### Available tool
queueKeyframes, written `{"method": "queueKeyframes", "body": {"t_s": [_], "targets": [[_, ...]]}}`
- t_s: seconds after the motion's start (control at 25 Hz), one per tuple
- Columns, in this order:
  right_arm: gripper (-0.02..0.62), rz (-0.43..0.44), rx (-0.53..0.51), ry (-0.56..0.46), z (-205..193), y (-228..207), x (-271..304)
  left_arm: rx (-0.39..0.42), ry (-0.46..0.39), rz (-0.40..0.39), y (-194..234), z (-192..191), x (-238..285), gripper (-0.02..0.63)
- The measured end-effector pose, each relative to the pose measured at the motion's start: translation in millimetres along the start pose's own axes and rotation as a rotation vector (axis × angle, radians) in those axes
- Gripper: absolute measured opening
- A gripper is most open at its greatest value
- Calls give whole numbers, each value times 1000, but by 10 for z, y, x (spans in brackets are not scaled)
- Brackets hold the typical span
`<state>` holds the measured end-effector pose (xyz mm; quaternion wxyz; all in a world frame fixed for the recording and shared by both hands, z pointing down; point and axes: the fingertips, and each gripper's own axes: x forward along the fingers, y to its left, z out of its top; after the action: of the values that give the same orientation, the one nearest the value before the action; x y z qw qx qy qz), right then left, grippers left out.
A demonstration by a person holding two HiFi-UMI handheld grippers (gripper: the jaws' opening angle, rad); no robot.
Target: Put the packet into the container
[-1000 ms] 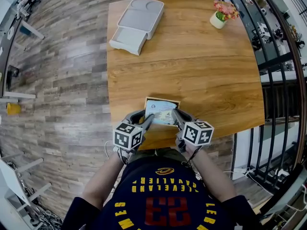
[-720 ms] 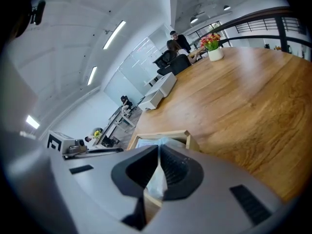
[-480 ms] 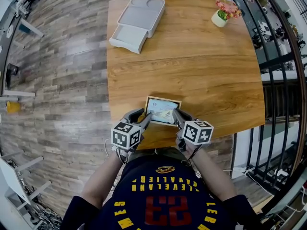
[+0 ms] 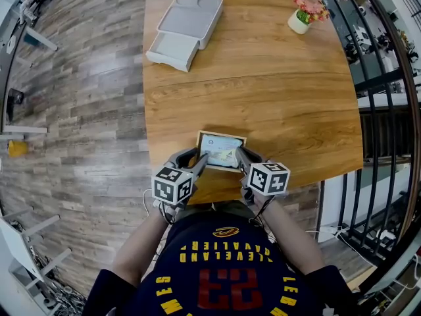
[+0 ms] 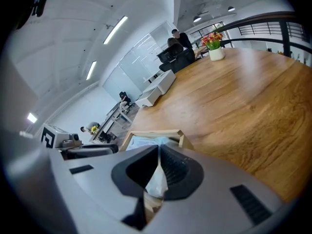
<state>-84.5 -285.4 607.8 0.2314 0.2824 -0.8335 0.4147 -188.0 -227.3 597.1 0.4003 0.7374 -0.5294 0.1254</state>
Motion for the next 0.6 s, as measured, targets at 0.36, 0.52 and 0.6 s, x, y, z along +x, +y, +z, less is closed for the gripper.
{"method": "queueKeyframes", "body": {"t_s": [0.36, 0.52, 0.6], "targets": [[123, -21, -97, 6, -38, 37, 9, 1, -6, 0, -62, -38, -19, 154], [143, -43, -134, -19, -5, 68, -35, 3, -14, 4, -79, -53, -60, 153], [143, -54, -157, -40, 34, 86, -92, 3, -20, 4, -102, -55, -97, 153]]}}
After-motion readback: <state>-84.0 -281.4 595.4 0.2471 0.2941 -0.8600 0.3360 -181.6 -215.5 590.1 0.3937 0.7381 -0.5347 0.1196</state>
